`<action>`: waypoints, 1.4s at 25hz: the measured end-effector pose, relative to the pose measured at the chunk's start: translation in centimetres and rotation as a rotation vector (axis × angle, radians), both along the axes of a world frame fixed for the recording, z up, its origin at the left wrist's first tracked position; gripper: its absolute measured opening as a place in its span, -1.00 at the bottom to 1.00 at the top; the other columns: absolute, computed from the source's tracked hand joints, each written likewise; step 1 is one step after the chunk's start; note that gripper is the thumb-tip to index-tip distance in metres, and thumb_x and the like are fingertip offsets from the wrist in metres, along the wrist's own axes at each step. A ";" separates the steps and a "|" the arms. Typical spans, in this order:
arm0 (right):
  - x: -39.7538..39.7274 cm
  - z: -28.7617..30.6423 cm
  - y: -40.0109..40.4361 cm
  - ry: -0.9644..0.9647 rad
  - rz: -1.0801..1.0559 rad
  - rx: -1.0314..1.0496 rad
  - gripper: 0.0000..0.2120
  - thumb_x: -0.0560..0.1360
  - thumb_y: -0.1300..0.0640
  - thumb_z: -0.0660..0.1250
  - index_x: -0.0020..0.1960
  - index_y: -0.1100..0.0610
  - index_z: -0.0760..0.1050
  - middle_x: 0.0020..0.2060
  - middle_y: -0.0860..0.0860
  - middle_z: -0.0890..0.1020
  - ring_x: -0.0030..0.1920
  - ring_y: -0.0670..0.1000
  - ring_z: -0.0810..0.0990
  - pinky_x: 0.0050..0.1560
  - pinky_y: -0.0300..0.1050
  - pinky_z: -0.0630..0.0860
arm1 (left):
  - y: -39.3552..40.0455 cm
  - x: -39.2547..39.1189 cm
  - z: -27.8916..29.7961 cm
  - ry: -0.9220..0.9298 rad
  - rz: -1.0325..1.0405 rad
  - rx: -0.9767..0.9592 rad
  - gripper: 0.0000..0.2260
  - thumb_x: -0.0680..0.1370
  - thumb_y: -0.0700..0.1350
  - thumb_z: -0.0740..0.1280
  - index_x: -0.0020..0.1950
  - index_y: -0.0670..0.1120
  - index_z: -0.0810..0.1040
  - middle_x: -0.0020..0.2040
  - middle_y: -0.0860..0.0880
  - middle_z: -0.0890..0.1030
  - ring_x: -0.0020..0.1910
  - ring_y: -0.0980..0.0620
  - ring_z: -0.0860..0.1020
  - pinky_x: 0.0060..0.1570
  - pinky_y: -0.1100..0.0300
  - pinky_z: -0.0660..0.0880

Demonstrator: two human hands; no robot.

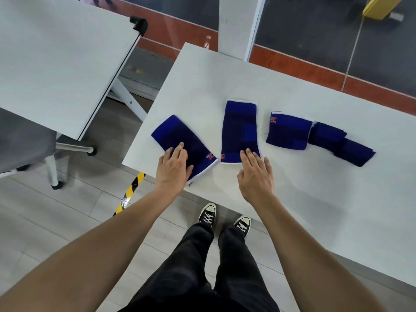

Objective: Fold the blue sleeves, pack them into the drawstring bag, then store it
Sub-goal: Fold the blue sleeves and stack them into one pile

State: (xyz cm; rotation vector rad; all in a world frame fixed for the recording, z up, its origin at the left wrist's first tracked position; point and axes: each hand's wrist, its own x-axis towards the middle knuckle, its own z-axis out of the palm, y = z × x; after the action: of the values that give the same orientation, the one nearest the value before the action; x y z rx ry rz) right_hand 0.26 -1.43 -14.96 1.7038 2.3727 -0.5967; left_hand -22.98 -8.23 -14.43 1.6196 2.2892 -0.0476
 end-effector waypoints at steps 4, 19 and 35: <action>0.2 -0.2 -0.6 -0.008 -0.010 0.002 -0.42 0.65 0.08 0.08 0.64 0.03 0.01 0.62 -0.04 0.10 0.61 -0.02 0.03 0.60 0.02 -0.16 | -0.5 -0.1 -0.1 -0.069 -0.039 0.018 -0.75 0.59 -0.18 0.35 0.27 -0.05 0.49 0.52 -0.13 0.32 0.49 -0.20 0.27 0.39 -0.06 0.30; 1.9 -0.2 -3.2 0.020 -0.076 0.051 -0.44 0.62 0.15 0.17 0.60 0.08 0.16 0.57 0.04 0.25 0.58 0.06 0.16 0.60 0.08 -0.05 | -0.2 6.1 0.3 0.026 0.030 0.087 -0.78 0.59 -0.12 0.34 0.23 -0.09 0.47 0.19 -0.11 0.51 0.03 -0.18 0.51 -0.05 -0.06 0.47; -5.5 1.9 -3.4 0.329 -0.020 -0.142 -0.65 0.70 -0.01 0.05 0.06 0.14 0.54 -0.12 0.10 0.66 -0.10 0.22 0.56 -0.02 0.07 0.41 | -4.4 0.8 3.7 -1.114 1.076 0.503 -0.80 0.65 -0.23 0.22 0.28 -0.13 0.39 0.18 -0.15 0.58 0.05 -0.10 0.66 -0.09 0.11 0.67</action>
State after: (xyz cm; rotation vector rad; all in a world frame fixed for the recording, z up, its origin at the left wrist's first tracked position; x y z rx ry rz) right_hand -5.24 -4.83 -13.04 1.6789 2.4515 -1.0966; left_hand -22.23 -12.60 -10.73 0.1266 1.8918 1.3511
